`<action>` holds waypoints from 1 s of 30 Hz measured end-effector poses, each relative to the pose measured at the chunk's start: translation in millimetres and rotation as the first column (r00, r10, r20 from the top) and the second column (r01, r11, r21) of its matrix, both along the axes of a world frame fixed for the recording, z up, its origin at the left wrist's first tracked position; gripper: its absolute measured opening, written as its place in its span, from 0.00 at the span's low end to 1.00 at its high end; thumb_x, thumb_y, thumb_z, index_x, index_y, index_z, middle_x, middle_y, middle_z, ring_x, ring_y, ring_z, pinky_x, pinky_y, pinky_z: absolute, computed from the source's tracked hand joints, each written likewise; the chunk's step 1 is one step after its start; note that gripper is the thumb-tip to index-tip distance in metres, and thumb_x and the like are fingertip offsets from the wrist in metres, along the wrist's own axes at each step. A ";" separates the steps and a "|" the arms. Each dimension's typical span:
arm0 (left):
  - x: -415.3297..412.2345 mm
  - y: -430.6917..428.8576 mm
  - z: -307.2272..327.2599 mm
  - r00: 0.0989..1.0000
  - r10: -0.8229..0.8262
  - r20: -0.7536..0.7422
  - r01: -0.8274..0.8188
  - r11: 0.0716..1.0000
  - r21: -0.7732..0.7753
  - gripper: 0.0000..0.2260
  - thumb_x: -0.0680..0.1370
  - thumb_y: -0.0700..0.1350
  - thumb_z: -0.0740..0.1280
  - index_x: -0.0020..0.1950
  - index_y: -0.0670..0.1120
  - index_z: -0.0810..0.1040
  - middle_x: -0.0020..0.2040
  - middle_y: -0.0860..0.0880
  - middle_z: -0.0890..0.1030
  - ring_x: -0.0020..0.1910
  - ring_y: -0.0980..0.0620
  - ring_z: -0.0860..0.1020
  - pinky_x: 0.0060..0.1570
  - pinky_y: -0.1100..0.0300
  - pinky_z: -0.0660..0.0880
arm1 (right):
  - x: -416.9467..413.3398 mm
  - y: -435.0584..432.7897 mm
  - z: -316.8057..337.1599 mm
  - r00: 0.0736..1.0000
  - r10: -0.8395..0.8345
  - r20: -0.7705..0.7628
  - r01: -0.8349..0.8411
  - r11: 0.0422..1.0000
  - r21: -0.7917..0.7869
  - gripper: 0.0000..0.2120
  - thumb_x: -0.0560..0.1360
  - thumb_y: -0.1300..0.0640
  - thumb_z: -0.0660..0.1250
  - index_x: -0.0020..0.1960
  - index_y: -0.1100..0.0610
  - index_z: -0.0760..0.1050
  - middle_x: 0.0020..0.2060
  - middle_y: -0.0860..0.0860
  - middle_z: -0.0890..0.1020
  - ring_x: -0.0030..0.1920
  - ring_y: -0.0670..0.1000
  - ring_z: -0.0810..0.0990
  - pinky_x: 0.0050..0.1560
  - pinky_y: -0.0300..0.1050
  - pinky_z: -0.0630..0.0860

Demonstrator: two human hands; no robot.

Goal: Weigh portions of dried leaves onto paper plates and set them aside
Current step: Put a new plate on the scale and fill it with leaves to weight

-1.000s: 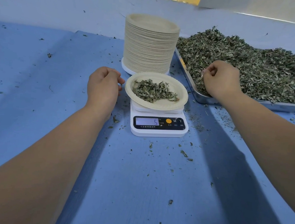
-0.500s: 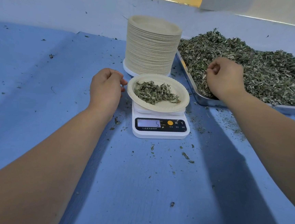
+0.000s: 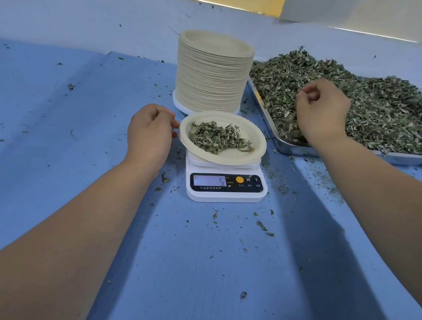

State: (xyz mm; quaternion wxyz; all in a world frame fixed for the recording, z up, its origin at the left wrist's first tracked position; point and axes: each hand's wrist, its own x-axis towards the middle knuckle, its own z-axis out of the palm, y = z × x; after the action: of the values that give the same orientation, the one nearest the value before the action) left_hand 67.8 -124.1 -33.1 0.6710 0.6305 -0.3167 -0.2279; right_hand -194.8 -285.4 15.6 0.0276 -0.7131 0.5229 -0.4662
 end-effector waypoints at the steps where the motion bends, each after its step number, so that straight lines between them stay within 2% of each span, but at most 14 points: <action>1: -0.3 0.4 0.0 1.000 -0.002 0.002 0.002 1.000 0.002 0.07 0.76 0.45 0.62 0.42 0.49 0.78 0.43 0.48 0.86 0.35 0.55 0.80 0.48 0.49 0.80 | 0.1 -0.8 2.1 1.000 -0.011 0.018 0.011 1.000 0.008 0.04 0.79 0.58 0.65 0.49 0.55 0.78 0.35 0.45 0.78 0.34 0.40 0.73 0.35 0.23 0.65; 3: -0.8 0.6 0.0 1.000 -0.002 0.002 0.002 1.000 0.005 0.07 0.76 0.45 0.61 0.42 0.49 0.79 0.42 0.49 0.86 0.35 0.55 0.80 0.48 0.50 0.80 | 0.4 -3.1 6.8 0.999 -0.032 0.028 0.031 0.999 0.031 0.04 0.79 0.55 0.66 0.49 0.54 0.79 0.34 0.43 0.78 0.34 0.39 0.74 0.37 0.26 0.67; 7: -0.1 -0.1 -0.2 1.000 0.000 0.000 0.000 1.000 0.009 0.07 0.76 0.43 0.61 0.42 0.49 0.79 0.42 0.49 0.85 0.36 0.54 0.80 0.46 0.51 0.79 | 3.0 -5.9 10.5 0.998 -0.028 -0.062 0.031 0.998 0.051 0.12 0.80 0.47 0.67 0.46 0.55 0.81 0.32 0.44 0.77 0.32 0.42 0.74 0.42 0.40 0.73; 9: 0.4 0.0 -0.4 1.000 0.000 -0.002 0.000 1.000 0.007 0.08 0.77 0.43 0.61 0.43 0.48 0.79 0.42 0.49 0.85 0.36 0.55 0.80 0.45 0.53 0.79 | 5.7 -4.4 11.4 0.998 -0.021 -0.061 0.024 0.999 0.049 0.14 0.80 0.46 0.67 0.43 0.55 0.80 0.31 0.45 0.76 0.31 0.43 0.73 0.39 0.40 0.73; 13: 0.2 0.4 -1.0 1.000 0.000 0.003 0.000 1.000 -0.002 0.08 0.77 0.44 0.61 0.42 0.48 0.79 0.41 0.50 0.85 0.35 0.56 0.80 0.44 0.54 0.79 | 15.6 1.3 20.2 0.999 0.017 0.044 -0.019 0.999 0.041 0.16 0.80 0.45 0.67 0.41 0.55 0.79 0.29 0.45 0.75 0.30 0.46 0.71 0.42 0.45 0.75; 18: -1.4 0.7 0.2 1.000 -0.014 0.016 0.014 1.000 0.008 0.08 0.74 0.45 0.61 0.42 0.48 0.79 0.40 0.51 0.85 0.35 0.56 0.80 0.45 0.51 0.79 | 45.8 11.9 41.4 0.984 0.087 0.156 -0.094 0.995 0.035 0.17 0.79 0.45 0.67 0.41 0.57 0.80 0.28 0.44 0.73 0.30 0.46 0.70 0.39 0.43 0.72; 21: -1.4 1.7 0.3 1.000 -0.010 0.013 0.010 1.000 0.008 0.08 0.73 0.45 0.60 0.42 0.49 0.79 0.41 0.50 0.85 0.34 0.58 0.80 0.44 0.53 0.79 | 69.2 21.9 45.1 0.973 0.175 0.150 -0.185 0.981 0.060 0.16 0.79 0.47 0.68 0.41 0.58 0.80 0.28 0.45 0.73 0.31 0.47 0.70 0.39 0.42 0.71; 25: -1.5 1.0 -1.5 0.999 -0.017 0.047 0.016 1.000 0.009 0.09 0.76 0.42 0.60 0.41 0.48 0.79 0.41 0.49 0.84 0.32 0.60 0.79 0.41 0.56 0.78 | 93.9 40.2 35.6 0.925 0.349 0.152 -0.370 0.917 0.146 0.14 0.78 0.48 0.70 0.46 0.59 0.81 0.32 0.48 0.76 0.33 0.47 0.72 0.39 0.44 0.73; 28: -1.2 -0.1 -2.4 0.998 -0.014 0.068 0.013 1.000 0.016 0.09 0.76 0.41 0.60 0.42 0.48 0.79 0.40 0.51 0.83 0.33 0.60 0.79 0.41 0.57 0.78 | 103.4 51.7 26.2 0.892 0.449 0.040 -0.446 0.864 0.233 0.13 0.79 0.48 0.69 0.49 0.58 0.81 0.38 0.57 0.82 0.35 0.48 0.79 0.40 0.46 0.78; 30: -0.4 -1.0 -3.0 0.998 -0.015 0.062 0.015 1.000 0.012 0.09 0.76 0.40 0.60 0.42 0.48 0.79 0.40 0.52 0.83 0.33 0.60 0.79 0.40 0.58 0.77 | 104.1 55.6 22.2 0.865 0.501 0.022 -0.480 0.814 0.328 0.11 0.80 0.48 0.68 0.49 0.56 0.82 0.45 0.55 0.85 0.41 0.50 0.82 0.47 0.46 0.80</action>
State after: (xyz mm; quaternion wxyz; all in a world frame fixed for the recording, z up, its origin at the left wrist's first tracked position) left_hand 67.4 -125.1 -36.1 0.6555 0.6387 -0.3410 -0.2149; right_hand -90.7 -229.8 37.8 0.2458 -0.8242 0.3909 -0.3279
